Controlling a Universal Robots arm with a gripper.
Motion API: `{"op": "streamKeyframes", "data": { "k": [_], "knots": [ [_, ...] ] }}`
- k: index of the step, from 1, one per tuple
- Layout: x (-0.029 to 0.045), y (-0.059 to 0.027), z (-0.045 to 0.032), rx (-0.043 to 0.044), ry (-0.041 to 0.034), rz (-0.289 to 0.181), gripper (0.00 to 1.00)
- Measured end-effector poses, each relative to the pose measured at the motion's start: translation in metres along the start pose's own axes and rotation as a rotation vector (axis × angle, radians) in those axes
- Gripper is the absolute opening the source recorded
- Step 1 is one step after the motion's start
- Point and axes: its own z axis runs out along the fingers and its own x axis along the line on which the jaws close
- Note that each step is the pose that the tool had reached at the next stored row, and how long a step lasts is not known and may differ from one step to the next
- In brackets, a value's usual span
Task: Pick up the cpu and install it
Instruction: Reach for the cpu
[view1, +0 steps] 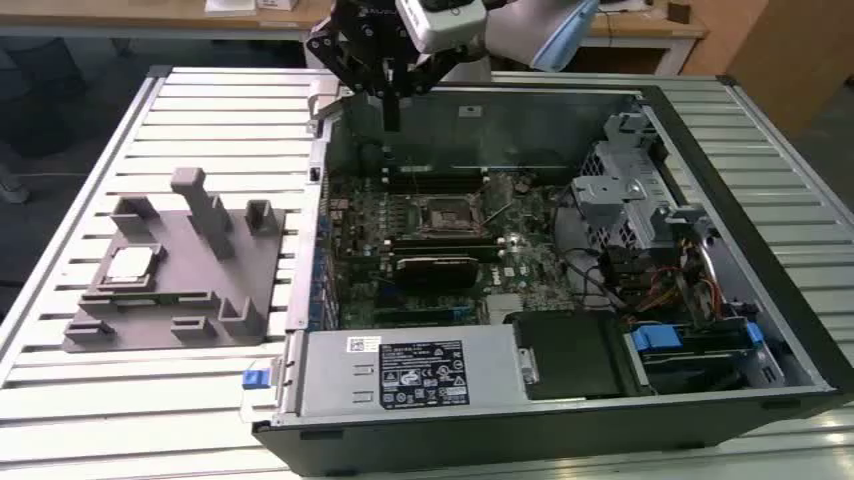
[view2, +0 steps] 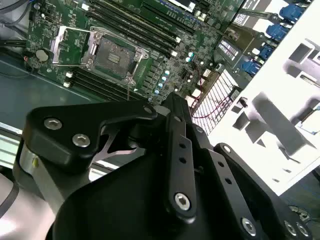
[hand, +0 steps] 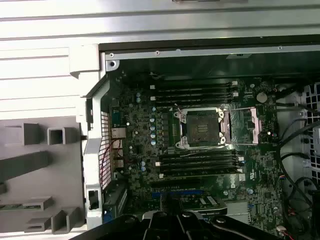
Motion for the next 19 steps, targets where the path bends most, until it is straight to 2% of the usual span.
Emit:
{"op": "streamKeyframes", "data": {
  "k": [5, 19],
  "knots": [
    [0.0006, 0.0000, -0.0001, 0.0001, 0.0000, 0.000, 0.11],
    [0.0095, -0.0007, -0.0002, 0.0000, 0.0000, 0.000, 0.11]
  ]
}}
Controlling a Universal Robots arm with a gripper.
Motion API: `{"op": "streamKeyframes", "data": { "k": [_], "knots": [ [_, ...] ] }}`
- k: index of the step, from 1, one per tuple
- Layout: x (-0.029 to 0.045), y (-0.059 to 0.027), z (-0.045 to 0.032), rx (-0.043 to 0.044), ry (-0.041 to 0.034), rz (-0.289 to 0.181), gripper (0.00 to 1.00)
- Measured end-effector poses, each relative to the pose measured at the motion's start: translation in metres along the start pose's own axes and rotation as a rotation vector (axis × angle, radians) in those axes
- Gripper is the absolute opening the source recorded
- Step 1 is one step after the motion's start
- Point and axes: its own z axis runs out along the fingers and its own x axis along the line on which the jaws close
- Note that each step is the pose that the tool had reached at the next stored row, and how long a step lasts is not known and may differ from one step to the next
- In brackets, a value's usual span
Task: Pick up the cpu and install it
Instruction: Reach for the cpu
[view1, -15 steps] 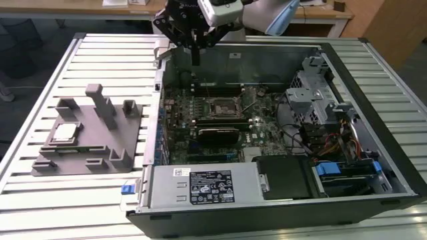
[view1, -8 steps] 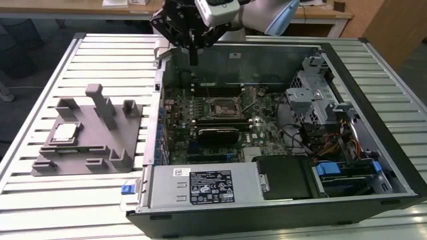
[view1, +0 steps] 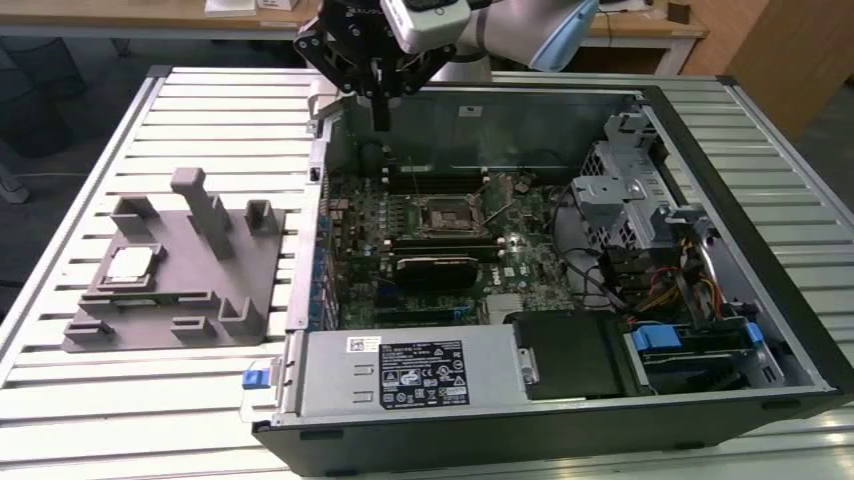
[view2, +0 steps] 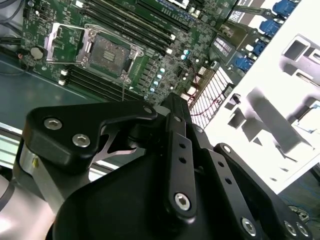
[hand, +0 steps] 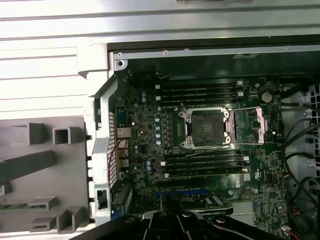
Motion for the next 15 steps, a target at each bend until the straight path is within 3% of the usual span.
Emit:
{"op": "streamKeyframes", "data": {
  "k": [15],
  "knots": [
    [0.0067, -0.0005, 0.0001, 0.0000, 0.0000, 0.000, 0.11]
  ]
}}
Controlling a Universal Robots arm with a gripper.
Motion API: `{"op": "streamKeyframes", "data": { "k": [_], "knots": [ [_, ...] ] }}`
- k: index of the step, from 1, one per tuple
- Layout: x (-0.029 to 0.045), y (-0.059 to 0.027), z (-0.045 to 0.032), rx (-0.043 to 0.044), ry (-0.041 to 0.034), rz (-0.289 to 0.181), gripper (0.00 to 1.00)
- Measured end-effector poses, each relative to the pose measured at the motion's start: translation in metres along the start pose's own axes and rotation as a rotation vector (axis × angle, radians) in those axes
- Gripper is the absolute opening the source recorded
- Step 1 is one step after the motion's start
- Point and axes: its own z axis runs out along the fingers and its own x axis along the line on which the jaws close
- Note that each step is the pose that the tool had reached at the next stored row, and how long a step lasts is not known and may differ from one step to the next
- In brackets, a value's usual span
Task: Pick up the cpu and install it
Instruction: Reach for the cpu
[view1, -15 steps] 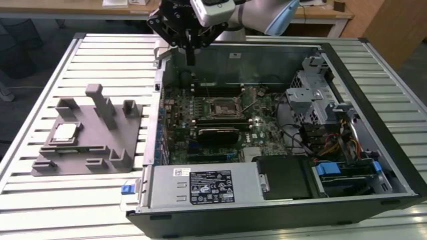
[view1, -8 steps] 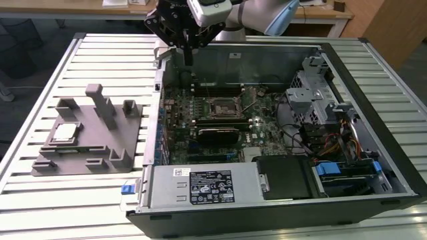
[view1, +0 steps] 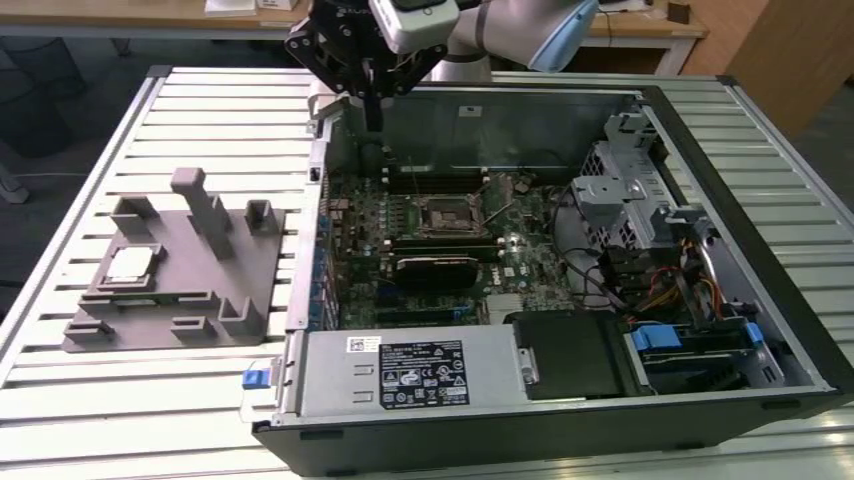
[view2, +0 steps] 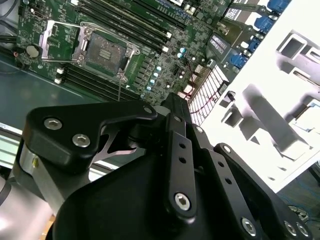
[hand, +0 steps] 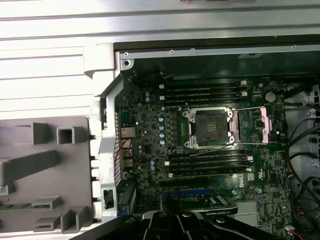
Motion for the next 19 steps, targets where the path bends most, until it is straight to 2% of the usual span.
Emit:
{"op": "streamKeyframes", "data": {
  "k": [19],
  "knots": [
    [0.0078, -0.0006, 0.0003, 0.0000, 0.0000, 0.000, 0.11]
  ]
}}
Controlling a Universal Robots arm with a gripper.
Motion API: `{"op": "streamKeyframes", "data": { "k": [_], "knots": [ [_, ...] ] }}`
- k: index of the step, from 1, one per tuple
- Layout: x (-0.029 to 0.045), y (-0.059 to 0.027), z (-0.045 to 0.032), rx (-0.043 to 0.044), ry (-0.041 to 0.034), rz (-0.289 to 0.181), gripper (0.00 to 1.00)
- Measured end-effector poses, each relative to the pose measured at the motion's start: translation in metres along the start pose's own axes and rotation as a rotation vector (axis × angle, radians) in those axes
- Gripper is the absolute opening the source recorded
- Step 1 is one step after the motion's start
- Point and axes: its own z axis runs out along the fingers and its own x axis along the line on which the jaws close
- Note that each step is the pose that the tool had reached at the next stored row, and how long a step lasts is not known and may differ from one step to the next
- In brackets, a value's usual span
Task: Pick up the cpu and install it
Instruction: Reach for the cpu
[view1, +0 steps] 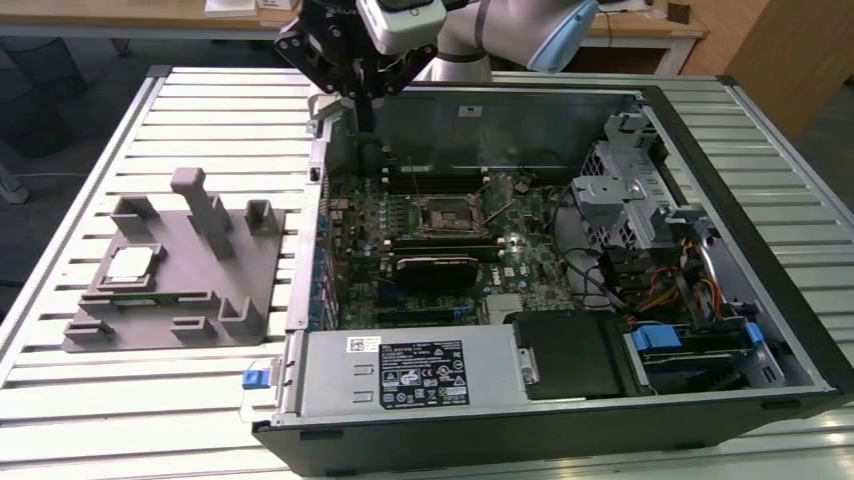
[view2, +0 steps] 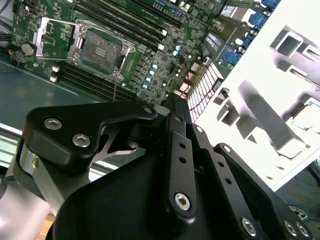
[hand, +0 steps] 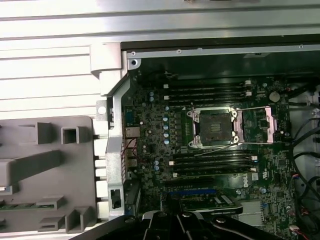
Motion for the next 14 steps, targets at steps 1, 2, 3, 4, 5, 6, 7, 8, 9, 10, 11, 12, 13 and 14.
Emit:
{"op": "streamKeyframes", "data": {
  "k": [1, 2, 3, 4, 5, 6, 7, 8, 9, 10, 11, 12, 13, 14],
  "knots": [
    [0.0004, 0.0000, 0.0000, 0.0001, 0.0001, 0.000, 0.11],
    [0.0008, -0.0001, 0.0000, 0.0001, 0.0001, 0.000, 0.11],
    [0.0012, -0.0001, 0.0000, 0.0001, 0.0000, 0.000, 0.11],
    [0.0016, -0.0001, 0.0001, 0.0000, 0.0000, 0.000, 0.11],
    [0.0021, -0.0002, 0.0001, 0.0000, 0.0000, 0.000, 0.11],
    [0.0024, -0.0002, 0.0001, 0.0000, 0.0000, 0.000, 0.11],
    [0.0029, -0.0002, 0.0001, 0.0000, 0.0000, 0.000, 0.11],
    [0.0034, -0.0003, 0.0001, 0.0001, 0.0000, 0.000, 0.11],
    [0.0038, -0.0003, 0.0001, 0.0000, 0.0000, 0.000, 0.11],
    [0.0042, -0.0003, 0.0001, 0.0001, 0.0000, 0.000, 0.11],
    [0.0045, -0.0003, 0.0002, 0.0000, 0.0000, 0.000, 0.11],
    [0.0049, -0.0004, 0.0001, 0.0001, 0.0001, 0.000, 0.11],
    [0.0053, -0.0004, 0.0002, 0.0000, 0.0000, 0.000, 0.11],
    [0.0056, -0.0004, 0.0002, 0.0000, 0.0000, 0.000, 0.11]
  ]
}}
